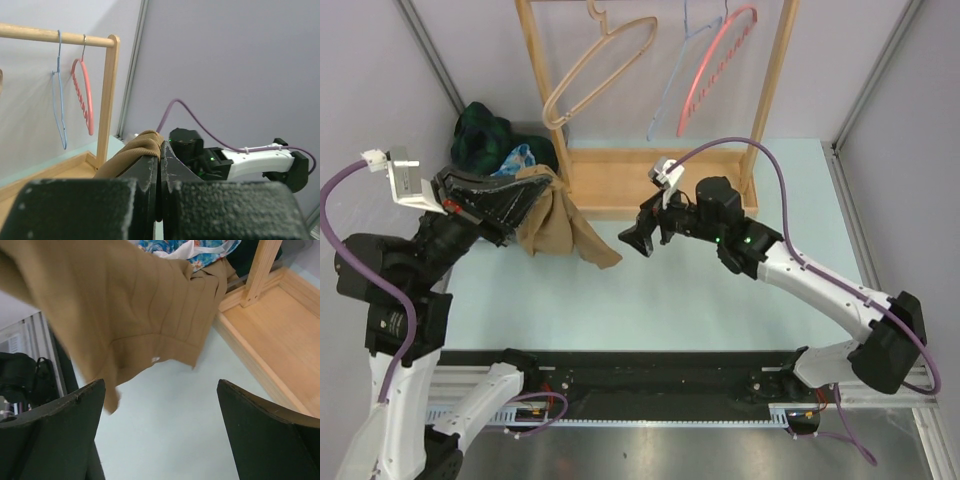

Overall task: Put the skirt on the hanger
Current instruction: Grab the skirt from the pile, then move the skirt to the center of the board

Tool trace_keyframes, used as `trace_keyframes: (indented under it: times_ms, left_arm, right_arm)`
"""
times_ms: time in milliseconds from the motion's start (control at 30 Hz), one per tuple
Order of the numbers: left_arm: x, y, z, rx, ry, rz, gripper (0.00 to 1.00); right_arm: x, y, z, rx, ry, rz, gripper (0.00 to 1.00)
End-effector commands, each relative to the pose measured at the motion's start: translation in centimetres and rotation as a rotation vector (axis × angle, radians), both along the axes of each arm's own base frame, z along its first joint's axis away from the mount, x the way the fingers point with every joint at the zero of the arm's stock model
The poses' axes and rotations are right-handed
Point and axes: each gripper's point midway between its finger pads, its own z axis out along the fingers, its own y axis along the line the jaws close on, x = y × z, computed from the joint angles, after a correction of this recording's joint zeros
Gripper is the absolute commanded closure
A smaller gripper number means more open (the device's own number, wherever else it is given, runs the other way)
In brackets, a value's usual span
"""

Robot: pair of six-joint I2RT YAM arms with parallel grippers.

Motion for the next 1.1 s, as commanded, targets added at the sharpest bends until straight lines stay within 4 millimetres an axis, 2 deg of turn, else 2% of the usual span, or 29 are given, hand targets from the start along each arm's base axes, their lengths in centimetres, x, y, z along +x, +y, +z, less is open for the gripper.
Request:
trace_keyframes:
  times_ms: [0,33,100,300,367,433,500,633,767,867,1067]
  left_arm:
    - [-2.6,0.2,2.1,-0.037,-0.085,-0.045,1.0]
    - [-2.6,0.2,2.1,-0.038,-0.082,-0.044,1.0]
    - [-2.4,0.2,1.7,-0.036,-0.074,-0.037,1.0]
    - [-1.6,0.3,0.9,-0.053,-0.033,-0.024,1.0]
    - [-1.5,0.3,0.7,-0.057,-0.027,-0.024,1.0]
    - [-1.4,0.3,0.6,-0.061,-0.03,-0.024,1.0]
    - [-1.5,0.5,0.9,-0.062,-0.043,-0.005,1.0]
    - [-1.0,0.5,0.3,-0.027,-0.019,0.009,1.0]
    - [-1.3,0.6,0.6,-0.041,-0.021,0.005,1.0]
    - [-1.4,0.7,0.7,-0.046,-0.027,0.013,1.0]
    - [-1.9,0.9,1.0,-0.055,-0.038,0.015,1.0]
  right_arm:
    - [0.6,1.8,3.5,0.069,-0.109,0.043,0.0]
    - [0.1,2.3,2.6,0.033,-0.107,0.076,0.01]
    - [-0.7,2.6,2.1,0.017,-0.107,0.105,0.01]
    - [-3.7,2.4,2.6,0.049,-0.083,0.17,0.01]
    - [-5.5,2.6,2.5,0.047,-0.077,0.215,0.01]
    - [-6.0,2.9,2.2,0.036,-0.083,0.209,0.0]
    - [-6.6,3.7,0.3,-0.02,-0.047,0.227,0.0]
    - [-5.8,5.2,-1.9,-0.096,-0.033,0.199,0.0]
    - [-5.9,5.4,-4.1,-0.112,0.006,0.194,0.01]
    - [-5.0,5.3,-5.2,-0.129,0.007,0.148,0.04]
    - [-4.9,6.0,-6.3,-0.148,0.031,0.162,0.26]
